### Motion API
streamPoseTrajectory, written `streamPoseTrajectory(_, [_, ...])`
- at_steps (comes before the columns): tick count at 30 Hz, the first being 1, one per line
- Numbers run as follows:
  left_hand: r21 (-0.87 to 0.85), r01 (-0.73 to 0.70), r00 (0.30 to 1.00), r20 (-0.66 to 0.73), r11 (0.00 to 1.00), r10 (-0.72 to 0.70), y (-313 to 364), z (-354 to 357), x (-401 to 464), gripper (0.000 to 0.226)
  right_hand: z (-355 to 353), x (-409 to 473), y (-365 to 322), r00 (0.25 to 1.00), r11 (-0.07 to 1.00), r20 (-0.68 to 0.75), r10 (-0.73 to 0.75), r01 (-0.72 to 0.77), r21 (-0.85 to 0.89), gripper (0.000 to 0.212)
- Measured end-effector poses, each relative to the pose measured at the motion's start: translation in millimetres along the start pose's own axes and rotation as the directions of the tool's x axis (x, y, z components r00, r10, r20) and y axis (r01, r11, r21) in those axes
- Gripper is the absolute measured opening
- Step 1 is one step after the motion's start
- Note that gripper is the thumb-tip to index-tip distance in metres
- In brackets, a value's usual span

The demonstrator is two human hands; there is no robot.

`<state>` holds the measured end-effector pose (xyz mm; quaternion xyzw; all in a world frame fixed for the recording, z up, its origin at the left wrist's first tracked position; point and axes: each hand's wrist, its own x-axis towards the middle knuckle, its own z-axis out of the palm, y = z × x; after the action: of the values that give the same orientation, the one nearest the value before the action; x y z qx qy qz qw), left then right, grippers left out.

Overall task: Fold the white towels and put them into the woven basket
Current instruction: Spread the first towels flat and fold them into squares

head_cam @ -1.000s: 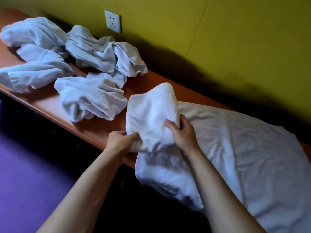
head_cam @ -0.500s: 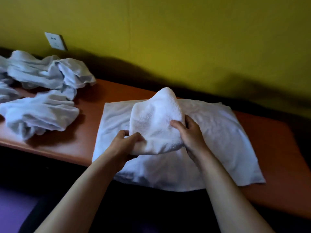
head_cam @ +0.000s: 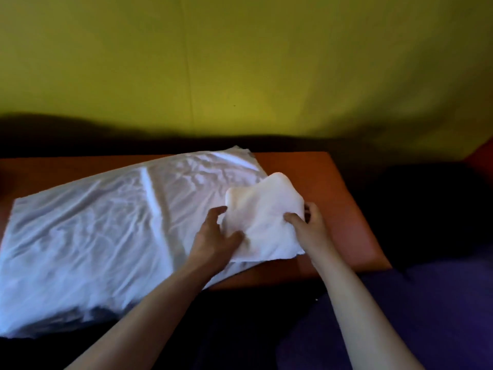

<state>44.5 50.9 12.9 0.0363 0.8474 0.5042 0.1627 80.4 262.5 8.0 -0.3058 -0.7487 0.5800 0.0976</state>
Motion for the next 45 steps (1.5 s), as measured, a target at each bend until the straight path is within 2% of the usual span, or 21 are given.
streamPoseTrajectory(4, [0.084, -0.143, 0.989, 0.059, 0.986, 0.139, 24.6, 63.1, 22.1, 0.063, -53.0, 29.9, 17.4, 0.997, 0.998, -0.081, -0.008, 0.003, -0.063, 0.050])
streamPoseTrajectory(8, [0.094, -0.274, 0.961, 0.053, 0.957, 0.270, 52.6, 106.7, 56.9, 0.063, -89.5, 75.8, 17.2, 0.973, 0.986, -0.173, -0.152, 0.136, -0.101, 0.045])
streamPoseTrajectory(11, [0.071, -0.276, 0.959, 0.088, 0.959, 0.269, 67.6, 125.4, 87.2, 0.071, -102.3, 112.4, 13.7, 0.952, 0.968, -0.227, -0.205, 0.163, -0.193, 0.051])
streamPoseTrajectory(13, [0.134, -0.255, 0.963, 0.130, 0.958, 0.238, 63.1, 132.9, 102.5, 0.075, -102.9, 131.7, 17.3, 0.957, 0.929, -0.234, -0.172, 0.078, -0.363, 0.064])
streamPoseTrajectory(15, [0.335, -0.258, 0.966, 0.117, 0.906, 0.232, 45.1, 131.8, 105.6, 0.065, -97.7, 137.5, 24.3, 0.953, 0.775, -0.233, -0.192, 0.002, -0.632, 0.069])
streamPoseTrajectory(16, [0.433, -0.264, 0.964, 0.090, 0.862, 0.250, 33.4, 127.8, 101.5, 0.060, -93.8, 135.1, 28.3, 0.939, 0.679, -0.218, -0.264, 0.021, -0.734, 0.065])
streamPoseTrajectory(19, [0.646, -0.277, 0.924, -0.024, 0.712, 0.381, -9.8, 99.9, 79.3, 0.052, -75.0, 124.1, 44.2, 0.835, 0.485, -0.072, -0.545, 0.244, -0.840, 0.049])
streamPoseTrajectory(20, [0.700, -0.245, 0.911, -0.072, 0.671, 0.407, -25.6, 87.5, 69.9, 0.054, -67.1, 119.9, 49.0, 0.825, 0.433, -0.005, -0.565, 0.292, -0.853, 0.050])
streamPoseTrajectory(21, [0.740, -0.190, 0.906, -0.120, 0.645, 0.406, -41.9, 75.1, 61.3, 0.058, -59.3, 116.9, 53.7, 0.847, 0.392, 0.069, -0.527, 0.314, -0.865, 0.055])
streamPoseTrajectory(23, [0.787, -0.044, 0.915, -0.215, 0.615, 0.341, -73.4, 50.7, 46.3, 0.065, -47.0, 114.7, 65.1, 0.909, 0.333, 0.164, -0.383, 0.302, -0.893, 0.065])
streamPoseTrajectory(26, [0.824, 0.071, 0.938, -0.247, 0.562, 0.244, -103.3, 25.0, 33.5, 0.074, -41.4, 121.8, 77.1, 0.928, 0.317, 0.175, -0.331, 0.283, -0.905, 0.069])
streamPoseTrajectory(29, [0.853, 0.054, 0.950, -0.204, 0.519, 0.236, -110.5, 20.0, 35.1, 0.076, -41.1, 134.6, 72.8, 0.930, 0.299, 0.172, -0.324, 0.273, -0.914, 0.068])
streamPoseTrajectory(35, [0.836, -0.011, 0.960, -0.145, 0.549, 0.239, -115.7, 9.4, 62.3, 0.078, -40.9, 167.7, 62.5, 0.934, 0.293, 0.130, -0.333, 0.233, -0.927, 0.070])
streamPoseTrajectory(39, [0.827, -0.059, 0.966, -0.095, 0.559, 0.242, -120.2, -8.3, 80.9, 0.076, -34.3, 172.7, 54.4, 0.941, 0.302, 0.081, -0.329, 0.186, -0.935, 0.060])
streamPoseTrajectory(42, [0.821, -0.072, 0.974, -0.064, 0.566, 0.216, -120.2, -10.8, 78.2, 0.077, -18.6, 163.3, 46.5, 0.863, 0.328, 0.043, -0.504, 0.237, -0.915, 0.054])
streamPoseTrajectory(45, [0.734, -0.073, 0.980, -0.075, 0.675, 0.187, -111.2, -13.4, 65.1, 0.075, 18.8, 148.2, 34.7, 0.747, 0.339, 0.131, -0.652, 0.441, -0.831, 0.053])
